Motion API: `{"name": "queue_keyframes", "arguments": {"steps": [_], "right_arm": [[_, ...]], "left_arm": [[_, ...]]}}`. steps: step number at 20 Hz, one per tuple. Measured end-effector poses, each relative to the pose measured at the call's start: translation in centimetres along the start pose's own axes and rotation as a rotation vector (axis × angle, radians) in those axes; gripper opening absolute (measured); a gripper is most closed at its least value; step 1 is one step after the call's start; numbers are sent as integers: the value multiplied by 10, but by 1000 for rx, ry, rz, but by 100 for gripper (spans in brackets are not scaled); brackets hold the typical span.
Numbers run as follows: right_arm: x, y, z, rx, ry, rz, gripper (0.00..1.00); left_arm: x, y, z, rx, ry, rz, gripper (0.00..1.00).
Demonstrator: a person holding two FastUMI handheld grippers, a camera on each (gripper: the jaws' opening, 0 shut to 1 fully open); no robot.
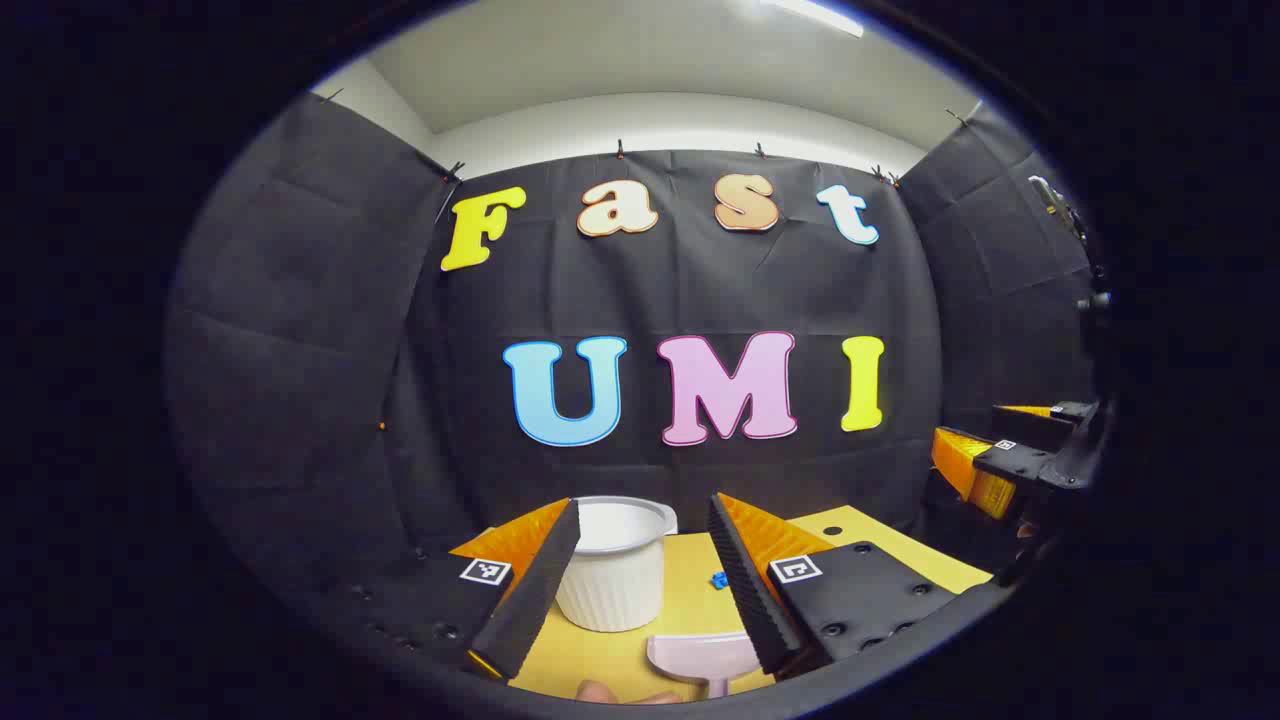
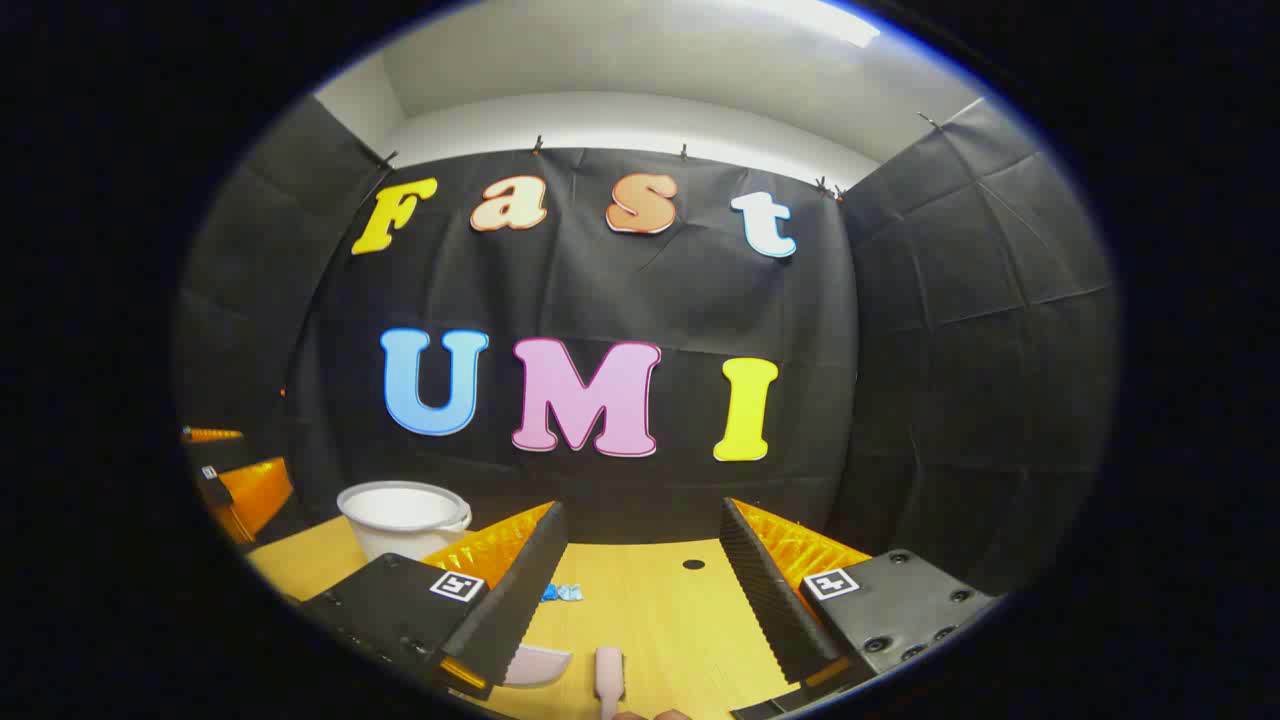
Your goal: Pick up the small broom and dustpan from the desktop, sweep the trash into the dustpan with the broom, and then empty the trash into the garbage bin.
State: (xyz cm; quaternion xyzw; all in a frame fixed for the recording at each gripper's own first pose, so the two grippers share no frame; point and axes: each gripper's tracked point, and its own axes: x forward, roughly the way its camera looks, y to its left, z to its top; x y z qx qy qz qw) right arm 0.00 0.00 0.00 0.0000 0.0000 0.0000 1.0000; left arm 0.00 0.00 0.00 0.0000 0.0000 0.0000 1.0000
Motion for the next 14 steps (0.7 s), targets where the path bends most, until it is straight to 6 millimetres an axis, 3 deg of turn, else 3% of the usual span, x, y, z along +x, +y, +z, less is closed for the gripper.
{"name": "queue_keyframes", "arguments": {"steps": [5, 14], "right_arm": [[6, 7, 8, 11, -40, 18, 97], [4, 8, 2, 4, -42, 52, 97]], "left_arm": [[17, -23, -7, -2, 19, -58, 76], [26, -28, -19, -63, 68, -69, 76]]}}
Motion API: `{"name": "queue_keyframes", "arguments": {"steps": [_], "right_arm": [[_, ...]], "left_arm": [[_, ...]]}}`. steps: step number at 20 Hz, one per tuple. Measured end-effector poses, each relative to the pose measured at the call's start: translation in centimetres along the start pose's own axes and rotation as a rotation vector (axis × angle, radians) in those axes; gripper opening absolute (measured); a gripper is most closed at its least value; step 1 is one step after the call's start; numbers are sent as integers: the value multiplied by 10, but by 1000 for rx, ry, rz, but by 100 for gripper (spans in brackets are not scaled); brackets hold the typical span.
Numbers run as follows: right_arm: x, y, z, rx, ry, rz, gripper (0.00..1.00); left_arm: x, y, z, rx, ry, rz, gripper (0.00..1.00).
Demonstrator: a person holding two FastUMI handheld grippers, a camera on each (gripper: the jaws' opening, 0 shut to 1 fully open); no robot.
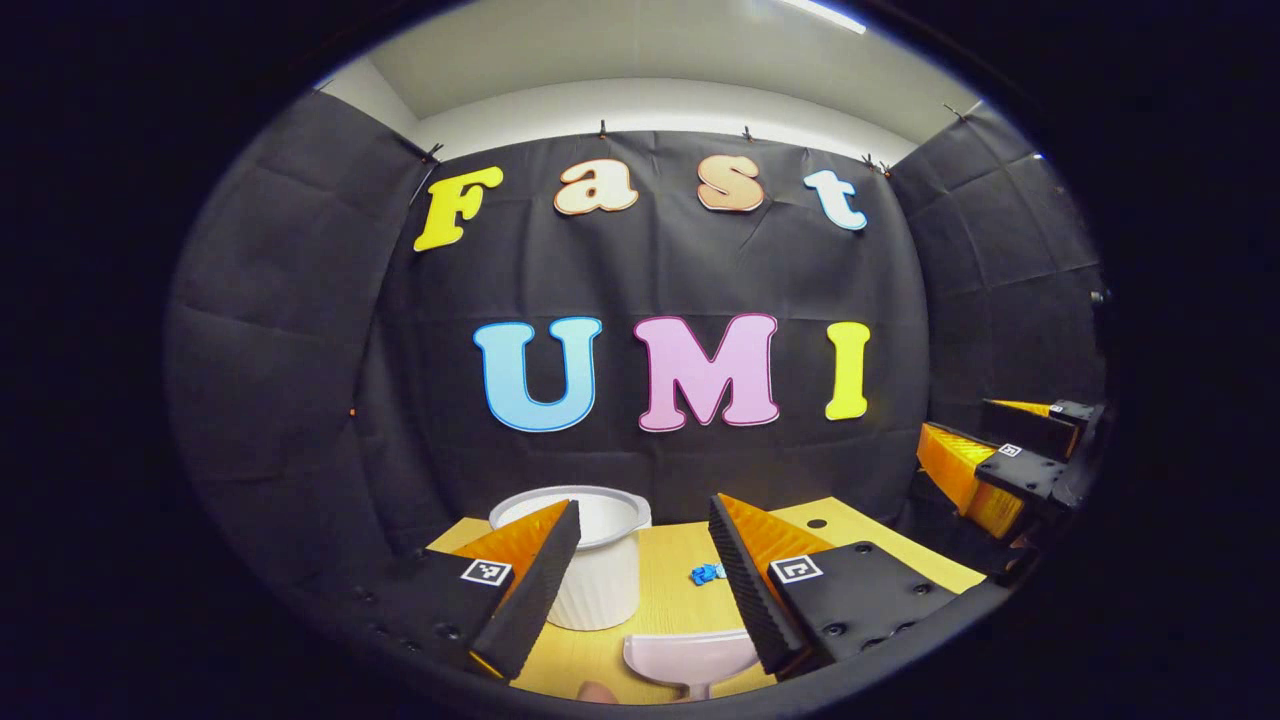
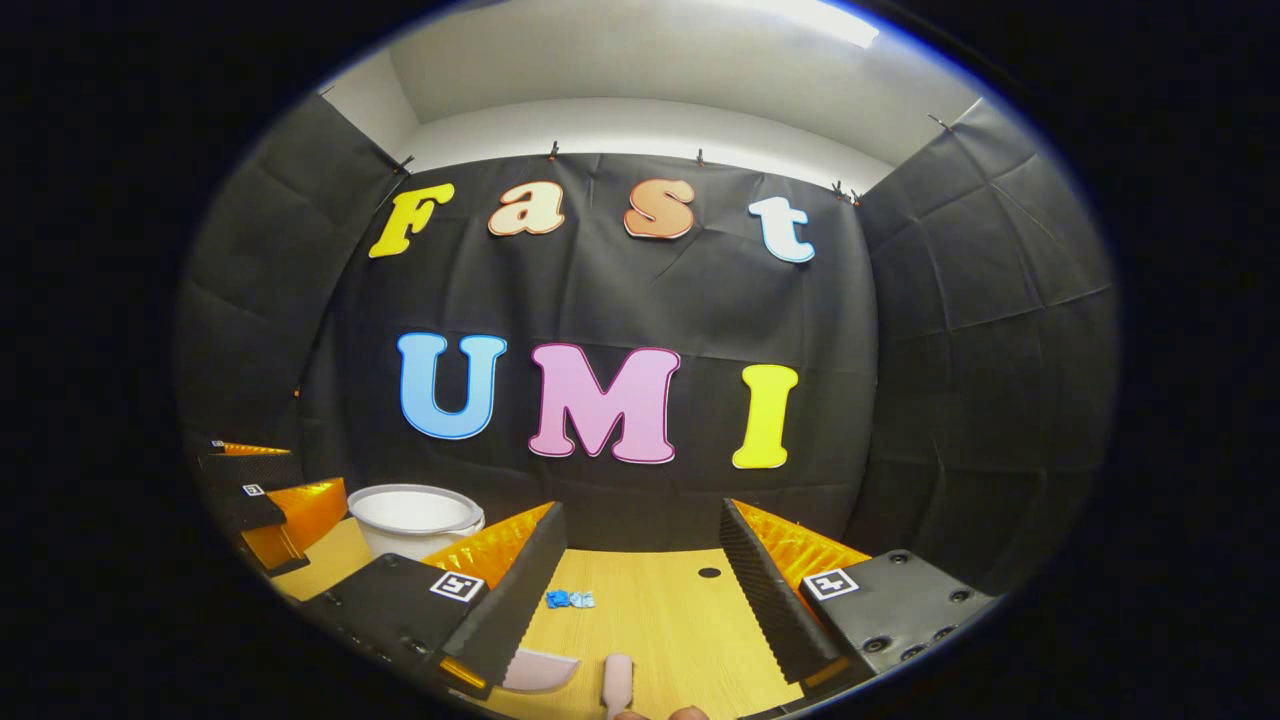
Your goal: Pick up the small broom and dustpan from the desktop, sweep the trash into the dustpan with the broom, and then empty the trash into the garbage bin.
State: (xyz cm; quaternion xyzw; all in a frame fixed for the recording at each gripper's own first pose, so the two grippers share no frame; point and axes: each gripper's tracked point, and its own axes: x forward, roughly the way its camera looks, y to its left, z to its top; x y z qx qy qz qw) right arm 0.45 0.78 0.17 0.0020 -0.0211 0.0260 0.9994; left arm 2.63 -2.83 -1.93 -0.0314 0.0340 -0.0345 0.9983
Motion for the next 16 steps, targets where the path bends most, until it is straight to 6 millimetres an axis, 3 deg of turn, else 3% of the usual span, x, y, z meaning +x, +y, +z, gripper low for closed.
{"name": "queue_keyframes", "arguments": {"steps": [4, 12, 16], "right_arm": [[1, -8, -6, -6, 19, -12, 96], [4, -31, -19, -35, 51, -78, 96], [5, -30, -20, -22, 55, -77, 99]], "left_arm": [[2, -4, -11, -29, 38, -12, 76], [4, -10, -12, -51, 27, -29, 76], [7, -9, -19, -64, 46, -23, 76]]}}
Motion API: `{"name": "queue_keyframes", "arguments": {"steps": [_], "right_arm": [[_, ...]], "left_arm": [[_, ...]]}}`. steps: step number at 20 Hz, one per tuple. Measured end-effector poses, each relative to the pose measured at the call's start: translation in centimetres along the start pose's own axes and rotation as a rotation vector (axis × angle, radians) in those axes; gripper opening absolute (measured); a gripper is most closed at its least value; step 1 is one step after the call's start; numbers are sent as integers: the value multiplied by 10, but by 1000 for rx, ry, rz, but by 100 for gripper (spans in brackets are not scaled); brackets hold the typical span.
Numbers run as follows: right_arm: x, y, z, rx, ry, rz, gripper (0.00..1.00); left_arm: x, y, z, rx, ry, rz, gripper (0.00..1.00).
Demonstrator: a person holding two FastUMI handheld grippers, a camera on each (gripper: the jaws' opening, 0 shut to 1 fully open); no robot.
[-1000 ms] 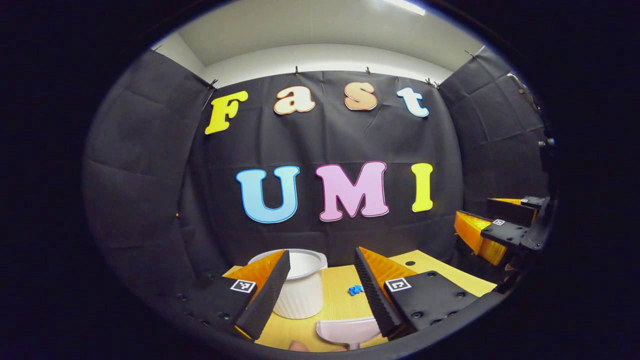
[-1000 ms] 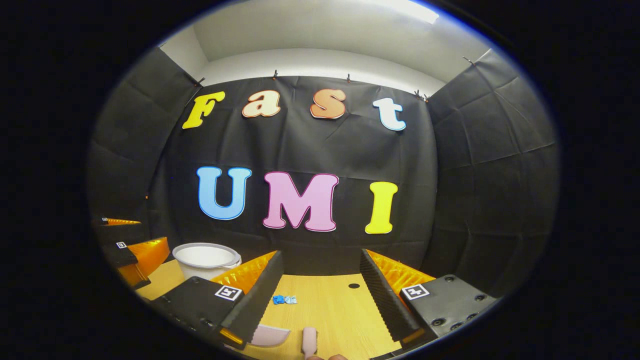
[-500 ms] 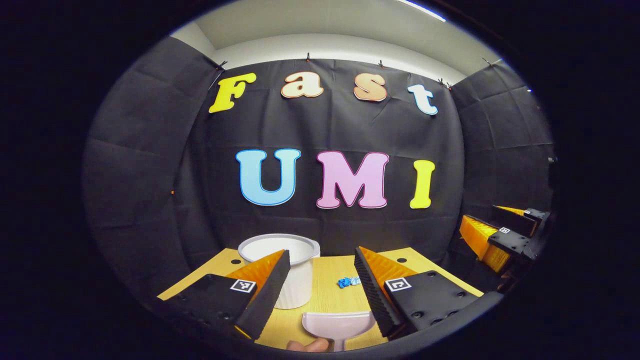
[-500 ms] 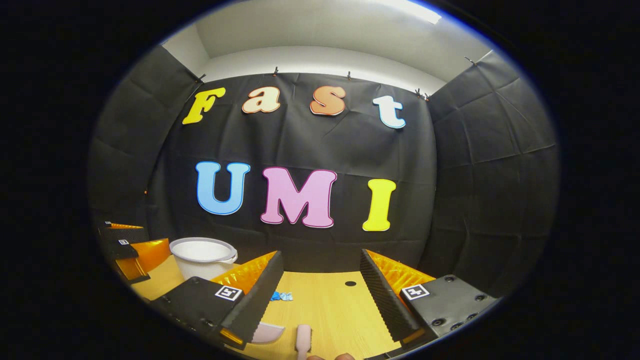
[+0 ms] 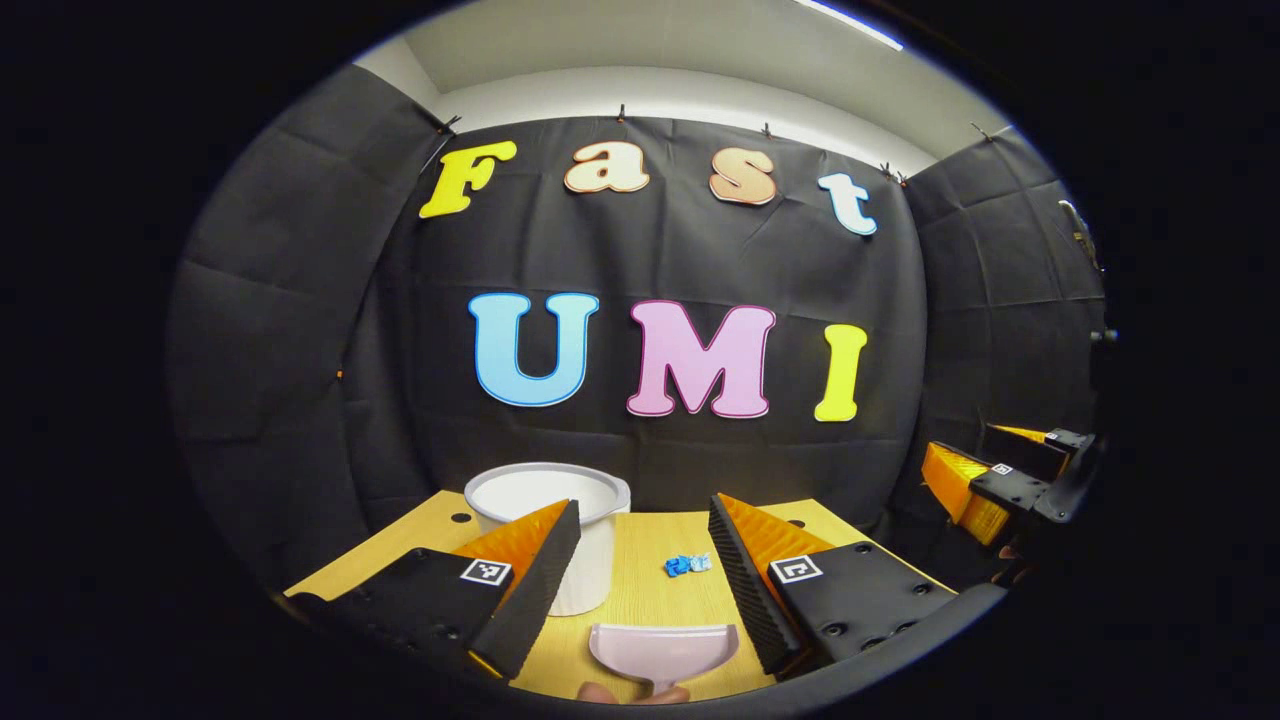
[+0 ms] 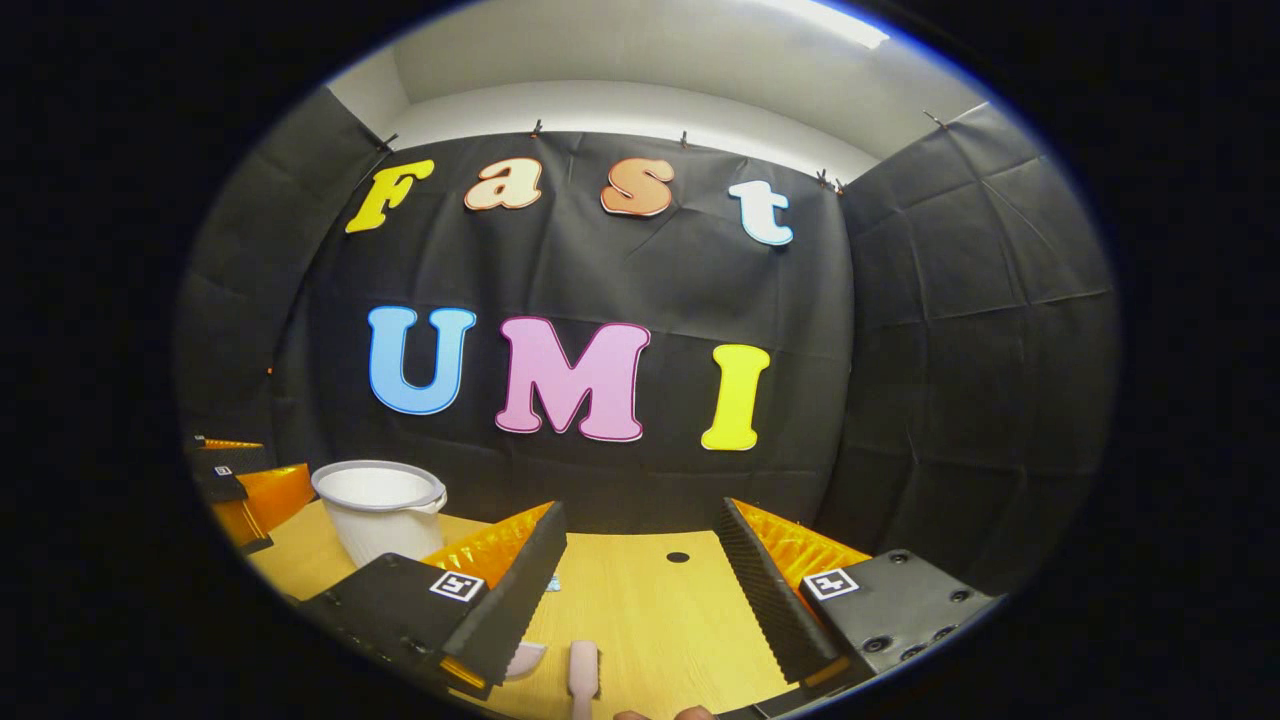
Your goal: Pick up the small broom and dustpan from the desktop, sweep the trash into the dustpan with the broom, and then empty the trash into the garbage bin.
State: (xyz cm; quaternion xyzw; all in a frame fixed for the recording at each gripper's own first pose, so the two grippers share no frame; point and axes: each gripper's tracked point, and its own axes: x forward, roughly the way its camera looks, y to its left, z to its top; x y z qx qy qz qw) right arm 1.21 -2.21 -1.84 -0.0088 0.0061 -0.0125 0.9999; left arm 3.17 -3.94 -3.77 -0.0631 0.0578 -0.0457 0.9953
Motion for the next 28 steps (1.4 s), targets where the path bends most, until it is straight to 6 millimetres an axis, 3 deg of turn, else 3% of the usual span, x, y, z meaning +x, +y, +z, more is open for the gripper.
{"name": "queue_keyframes", "arguments": {"steps": [3, 6, 9, 14, 18, 22, 26, 28], "right_arm": [[1, 6, 2, 0, -6, 18, 97], [1, 15, 19, -10, -68, 50, 99], [8, 15, 10, -61, -61, 45, 97], [18, 10, -2, -78, -14, 32, 100], [27, 2, -12, -72, 0, 28, 98], [35, -11, -31, -110, 27, 20, 98], [44, -15, -65, -102, 92, 44, 100], [49, -16, -84, -98, 140, 65, 98]], "left_arm": [[3, 0, -9, 14, 33, -3, 76], [6, 2, -8, -29, 35, -11, 76], [10, 8, -18, -30, 69, 0, 77], [11, 2, -19, -33, 80, -38, 77], [15, -2, -42, 29, 109, -44, 77], [16, -6, -107, 61, 283, -69, 76], [-14, -23, -221, 94, 718, -141, 78], [-17, -26, -262, 85, 855, -117, 79]]}}
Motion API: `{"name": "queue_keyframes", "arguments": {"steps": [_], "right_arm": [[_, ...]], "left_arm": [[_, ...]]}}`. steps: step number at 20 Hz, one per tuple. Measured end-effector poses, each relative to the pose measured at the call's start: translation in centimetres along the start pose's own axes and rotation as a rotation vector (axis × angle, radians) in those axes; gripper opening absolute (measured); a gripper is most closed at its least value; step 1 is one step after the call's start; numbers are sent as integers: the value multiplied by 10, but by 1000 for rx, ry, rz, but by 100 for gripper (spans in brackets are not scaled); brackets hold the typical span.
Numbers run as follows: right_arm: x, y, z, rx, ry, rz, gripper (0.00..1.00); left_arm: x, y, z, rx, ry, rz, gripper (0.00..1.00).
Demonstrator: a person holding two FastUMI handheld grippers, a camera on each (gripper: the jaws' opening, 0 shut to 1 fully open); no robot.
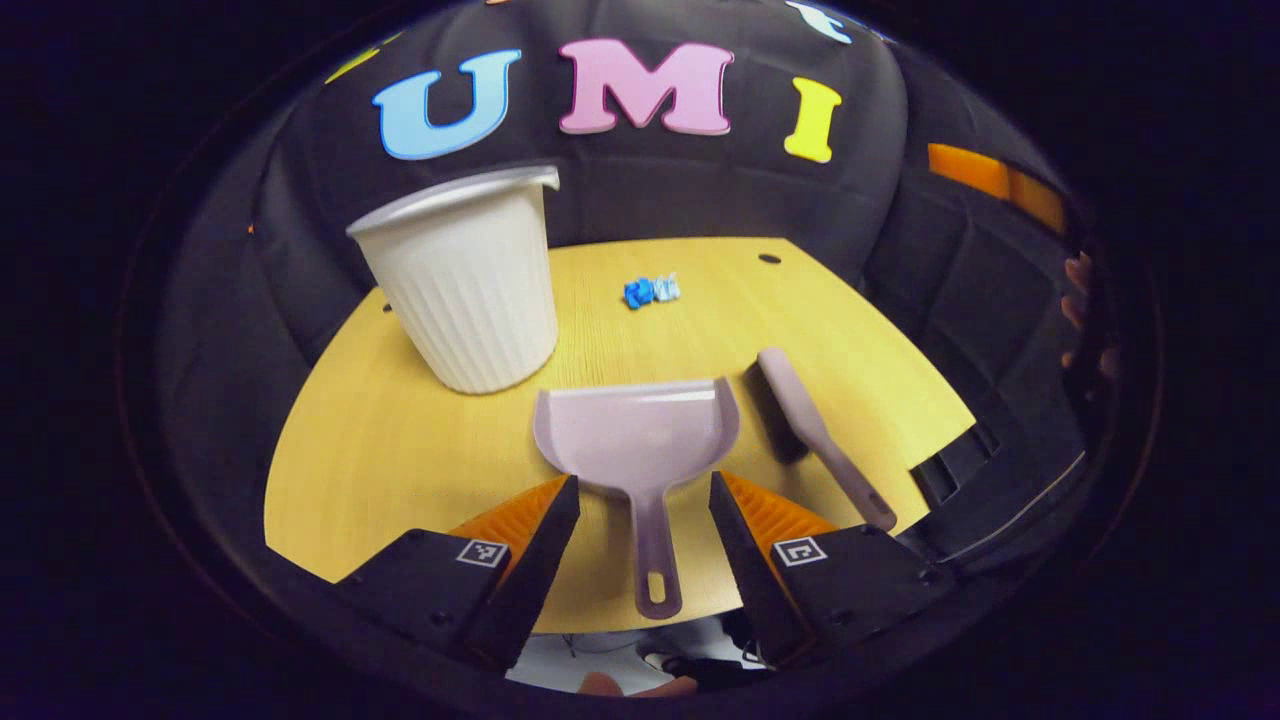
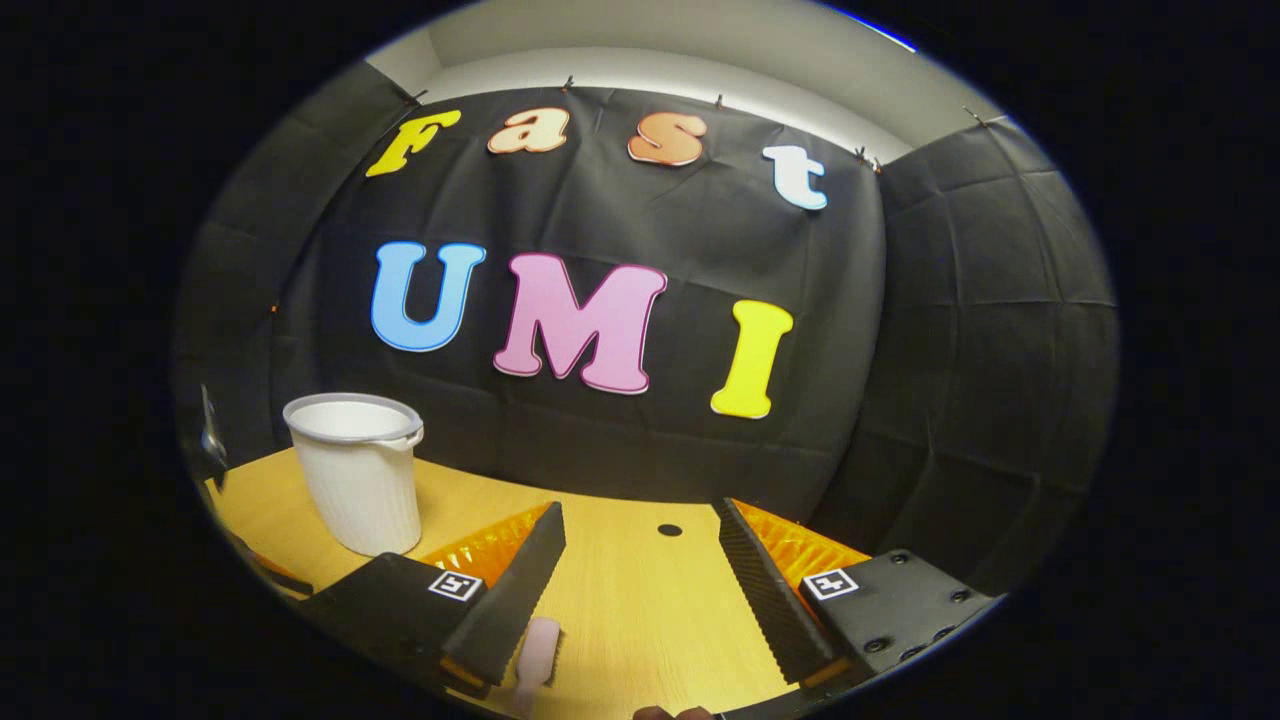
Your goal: Pick up the small broom and dustpan from the desktop, sweep the trash into the dustpan with the broom, and then empty the trash into the garbage bin.
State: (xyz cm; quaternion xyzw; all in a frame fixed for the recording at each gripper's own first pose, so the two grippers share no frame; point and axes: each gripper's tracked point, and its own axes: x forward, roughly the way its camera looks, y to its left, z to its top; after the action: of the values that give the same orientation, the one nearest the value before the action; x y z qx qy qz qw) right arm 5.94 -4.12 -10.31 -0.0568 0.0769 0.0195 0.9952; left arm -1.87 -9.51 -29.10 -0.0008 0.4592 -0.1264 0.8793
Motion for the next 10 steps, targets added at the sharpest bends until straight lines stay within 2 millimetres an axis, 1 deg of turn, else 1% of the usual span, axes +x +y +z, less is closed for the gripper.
{"name": "queue_keyframes", "arguments": {"steps": [1, 2, 3, 4, 7, 10], "right_arm": [[4, -2, -7, 3, 16, 8, 100], [8, -4, -14, 3, 30, 14, 100], [13, -10, -24, -3, 53, 10, 100], [18, -16, -36, -6, 80, 9, 100], [29, -23, -65, 17, 165, 32, 100], [38, -34, -84, 24, 217, 40, 100]], "left_arm": [[9, 0, -10, -19, 58, 1, 79], [20, -1, -17, -47, 111, 7, 79], [29, -1, -26, -78, 160, 1, 79], [38, -2, -30, -108, 204, 3, 79], [54, 8, -31, -181, 350, 8, 79], [67, 17, -25, -233, 420, 20, 80]]}}
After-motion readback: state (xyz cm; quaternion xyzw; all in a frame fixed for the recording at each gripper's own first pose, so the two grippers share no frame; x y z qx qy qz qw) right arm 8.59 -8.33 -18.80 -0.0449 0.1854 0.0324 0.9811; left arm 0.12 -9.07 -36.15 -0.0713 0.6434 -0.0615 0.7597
